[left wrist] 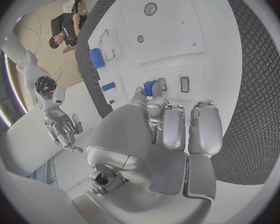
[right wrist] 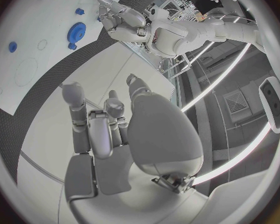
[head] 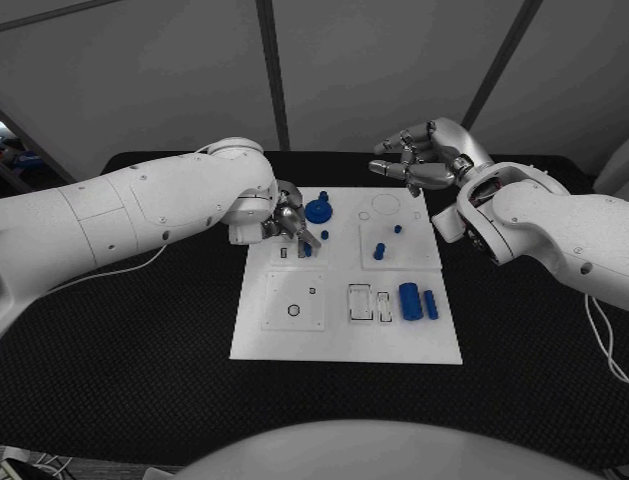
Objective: Assemble the parts on the task board
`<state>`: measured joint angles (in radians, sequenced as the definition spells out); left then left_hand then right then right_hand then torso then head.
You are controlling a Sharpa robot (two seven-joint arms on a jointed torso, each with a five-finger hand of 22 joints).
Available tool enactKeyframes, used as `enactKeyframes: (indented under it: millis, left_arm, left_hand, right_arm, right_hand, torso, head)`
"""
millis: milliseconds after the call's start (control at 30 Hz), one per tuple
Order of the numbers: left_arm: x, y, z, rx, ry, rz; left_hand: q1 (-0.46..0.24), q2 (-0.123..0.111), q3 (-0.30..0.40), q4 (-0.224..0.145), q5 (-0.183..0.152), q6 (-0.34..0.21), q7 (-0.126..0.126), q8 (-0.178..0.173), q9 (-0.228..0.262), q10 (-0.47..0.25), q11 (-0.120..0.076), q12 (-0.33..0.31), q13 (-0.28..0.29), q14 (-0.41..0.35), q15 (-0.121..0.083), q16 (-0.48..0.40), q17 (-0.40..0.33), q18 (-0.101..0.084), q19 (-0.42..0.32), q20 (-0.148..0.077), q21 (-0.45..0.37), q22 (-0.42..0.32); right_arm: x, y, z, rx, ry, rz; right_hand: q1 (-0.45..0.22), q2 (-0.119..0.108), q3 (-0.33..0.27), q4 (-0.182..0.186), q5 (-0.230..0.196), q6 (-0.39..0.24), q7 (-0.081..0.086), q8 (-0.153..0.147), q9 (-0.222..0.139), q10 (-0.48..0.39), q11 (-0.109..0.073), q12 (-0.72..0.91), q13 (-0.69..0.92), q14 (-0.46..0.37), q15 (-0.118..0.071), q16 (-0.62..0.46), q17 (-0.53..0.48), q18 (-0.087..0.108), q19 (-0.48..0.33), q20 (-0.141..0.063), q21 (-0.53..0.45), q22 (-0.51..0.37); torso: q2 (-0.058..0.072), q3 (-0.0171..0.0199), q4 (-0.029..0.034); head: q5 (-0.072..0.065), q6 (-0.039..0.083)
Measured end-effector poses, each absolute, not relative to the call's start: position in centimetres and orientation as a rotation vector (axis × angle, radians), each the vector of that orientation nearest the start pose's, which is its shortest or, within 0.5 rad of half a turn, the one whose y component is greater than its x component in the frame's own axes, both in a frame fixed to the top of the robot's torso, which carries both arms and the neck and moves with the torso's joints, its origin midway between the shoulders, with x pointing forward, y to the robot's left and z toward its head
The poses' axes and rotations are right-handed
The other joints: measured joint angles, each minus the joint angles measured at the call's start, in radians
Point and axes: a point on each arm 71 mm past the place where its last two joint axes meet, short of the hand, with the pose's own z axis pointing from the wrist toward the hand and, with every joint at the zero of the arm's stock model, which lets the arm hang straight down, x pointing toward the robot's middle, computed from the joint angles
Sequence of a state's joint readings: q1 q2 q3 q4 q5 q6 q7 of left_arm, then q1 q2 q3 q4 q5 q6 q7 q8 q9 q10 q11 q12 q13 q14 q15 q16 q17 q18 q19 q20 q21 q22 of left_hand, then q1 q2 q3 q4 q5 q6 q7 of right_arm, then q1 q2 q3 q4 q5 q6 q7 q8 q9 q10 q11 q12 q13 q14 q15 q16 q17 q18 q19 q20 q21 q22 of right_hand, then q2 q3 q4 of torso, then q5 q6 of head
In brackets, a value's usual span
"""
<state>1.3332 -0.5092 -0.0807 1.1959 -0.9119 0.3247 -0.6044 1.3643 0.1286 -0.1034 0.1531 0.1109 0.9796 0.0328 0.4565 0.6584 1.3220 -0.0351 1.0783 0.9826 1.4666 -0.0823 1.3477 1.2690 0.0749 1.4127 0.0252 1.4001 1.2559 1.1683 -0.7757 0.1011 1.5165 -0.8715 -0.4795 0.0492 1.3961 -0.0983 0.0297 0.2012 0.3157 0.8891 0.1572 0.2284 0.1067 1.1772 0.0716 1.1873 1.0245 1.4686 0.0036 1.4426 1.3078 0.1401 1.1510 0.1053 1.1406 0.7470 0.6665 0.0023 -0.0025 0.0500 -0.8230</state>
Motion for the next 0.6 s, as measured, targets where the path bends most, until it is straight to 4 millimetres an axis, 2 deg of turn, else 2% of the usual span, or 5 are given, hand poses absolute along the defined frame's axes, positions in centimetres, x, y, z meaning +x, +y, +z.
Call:
enactKeyframes:
  millis: [133,267,333,433,600]
  left_arm:
    - [53.6,13.9,-19.7,-0.151,2.472,-0.382]
    - [53.6,14.1,-19.7,-0.159,2.471,-0.39]
    - [53.5,14.3,-19.8,-0.166,2.472,-0.393]
    - [53.4,14.6,-20.0,-0.176,2.475,-0.396]
    - [53.3,15.3,-20.0,-0.196,2.476,-0.403]
  left_hand:
    - [0.043,0.002,0.052,-0.013,0.0,-0.011,0.003,-0.015,-0.003,-0.01,-0.003,-0.015,-0.01,-0.001,-0.005,0.0,0.001,0.0,0.0,0.0,0.0,0.002]
    - [0.054,-0.021,0.127,0.06,-0.001,-0.019,0.007,-0.028,0.003,-0.016,0.002,-0.034,-0.029,-0.001,-0.005,-0.004,0.002,0.0,0.0,0.0,-0.004,0.003]
    - [-0.004,-0.079,0.261,0.074,-0.001,-0.013,0.013,-0.031,0.017,-0.016,0.002,-0.041,-0.036,-0.001,-0.005,-0.004,0.003,0.0,0.0,0.0,-0.008,0.006]
    - [-0.087,-0.163,0.476,0.045,-0.001,-0.008,0.018,-0.03,0.046,-0.016,0.002,-0.041,-0.043,-0.001,-0.005,-0.004,0.003,0.0,0.0,0.0,-0.009,0.009]
    - [-0.147,-0.21,0.588,0.027,-0.001,-0.012,0.014,-0.018,0.076,-0.014,0.004,-0.045,-0.053,-0.001,-0.005,-0.004,0.003,0.0,0.0,0.0,-0.015,0.011]
  right_arm:
    - [50.2,-17.9,-14.1,0.43,1.487,1.082]
    - [50.2,-17.9,-14.1,0.43,1.488,1.081]
    - [50.3,-17.9,-14.2,0.431,1.488,1.081]
    - [50.3,-17.9,-14.2,0.431,1.489,1.08]
    - [50.3,-18.0,-14.2,0.432,1.491,1.078]
  right_hand:
    - [0.0,0.0,0.0,0.0,0.0,0.0,0.0,0.0,0.0,0.0,0.0,0.0,0.0,0.0,0.0,0.0,0.0,0.0,0.0,0.0,0.0,0.0]
    - [0.0,0.0,0.0,0.0,0.0,0.0,0.0,0.0,0.0,0.0,0.0,0.0,0.0,0.0,0.0,0.0,0.0,0.0,0.0,0.0,0.0,0.0]
    - [0.0,0.0,0.0,0.0,0.0,0.0,0.0,0.0,0.0,0.0,0.0,0.0,0.0,0.0,0.0,0.0,0.0,0.0,0.0,0.0,0.0,0.0]
    - [0.0,0.0,0.0,0.0,0.0,0.0,0.0,0.0,0.0,0.0,0.0,0.0,0.0,0.0,0.0,0.0,0.0,0.0,0.0,0.0,0.0,0.0]
    - [0.0,0.0,0.0,0.0,0.0,0.0,0.0,0.0,0.0,0.0,0.0,0.0,0.0,0.0,0.0,0.0,0.0,0.0,0.0,0.0,0.0,0.0]
  torso:
    - [0.0,-0.0001,0.0]
    - [0.0,0.0,0.0001]
    - [0.0,-0.0001,0.0005]
    - [0.0,-0.0001,0.0008]
    - [0.0,-0.0002,0.0013]
  head:
    - [0.0,-0.001]
    - [0.0,-0.001]
    - [0.0,-0.001]
    - [0.0,0.0]
    - [0.001,0.0]
